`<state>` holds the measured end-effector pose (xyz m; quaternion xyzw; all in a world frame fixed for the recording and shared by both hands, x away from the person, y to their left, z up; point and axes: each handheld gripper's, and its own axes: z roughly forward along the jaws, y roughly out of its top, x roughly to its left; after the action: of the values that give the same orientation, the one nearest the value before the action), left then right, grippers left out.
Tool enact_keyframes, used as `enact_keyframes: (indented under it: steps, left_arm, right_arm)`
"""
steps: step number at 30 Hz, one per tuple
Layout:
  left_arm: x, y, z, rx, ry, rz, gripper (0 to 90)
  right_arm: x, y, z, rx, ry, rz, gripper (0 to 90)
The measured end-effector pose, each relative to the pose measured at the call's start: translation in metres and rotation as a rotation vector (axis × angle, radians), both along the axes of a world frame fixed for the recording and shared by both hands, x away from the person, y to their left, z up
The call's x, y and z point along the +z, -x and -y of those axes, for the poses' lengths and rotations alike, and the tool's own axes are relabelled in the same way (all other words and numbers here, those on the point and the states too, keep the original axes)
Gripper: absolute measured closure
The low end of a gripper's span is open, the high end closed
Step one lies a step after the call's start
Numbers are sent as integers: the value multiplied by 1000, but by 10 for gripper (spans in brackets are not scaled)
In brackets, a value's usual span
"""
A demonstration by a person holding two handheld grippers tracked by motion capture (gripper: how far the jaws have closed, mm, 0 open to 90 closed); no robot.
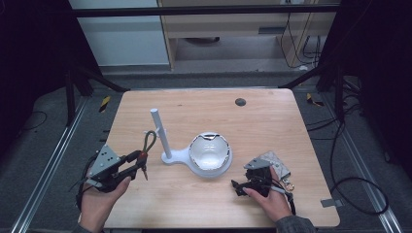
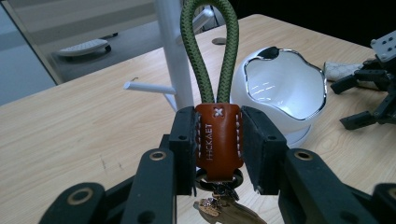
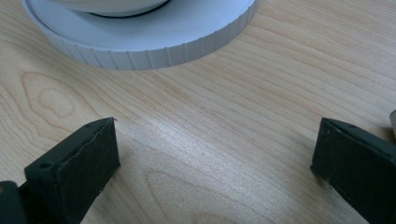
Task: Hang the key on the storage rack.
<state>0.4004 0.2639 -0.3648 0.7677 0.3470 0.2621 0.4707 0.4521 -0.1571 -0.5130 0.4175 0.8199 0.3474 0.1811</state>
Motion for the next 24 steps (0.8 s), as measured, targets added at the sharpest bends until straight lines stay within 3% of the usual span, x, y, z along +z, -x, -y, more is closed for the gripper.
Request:
enact_keyframes:
  steps: [11,24]
  left_arm:
    - [-4,-14,10,13,-14,-12,660]
    - [-23,-38,13,44,-3,-75,660]
  right_arm:
    - [0,0,0,-2,-2,-1,5]
    - [0,1,0,-4,-3,-1,5]
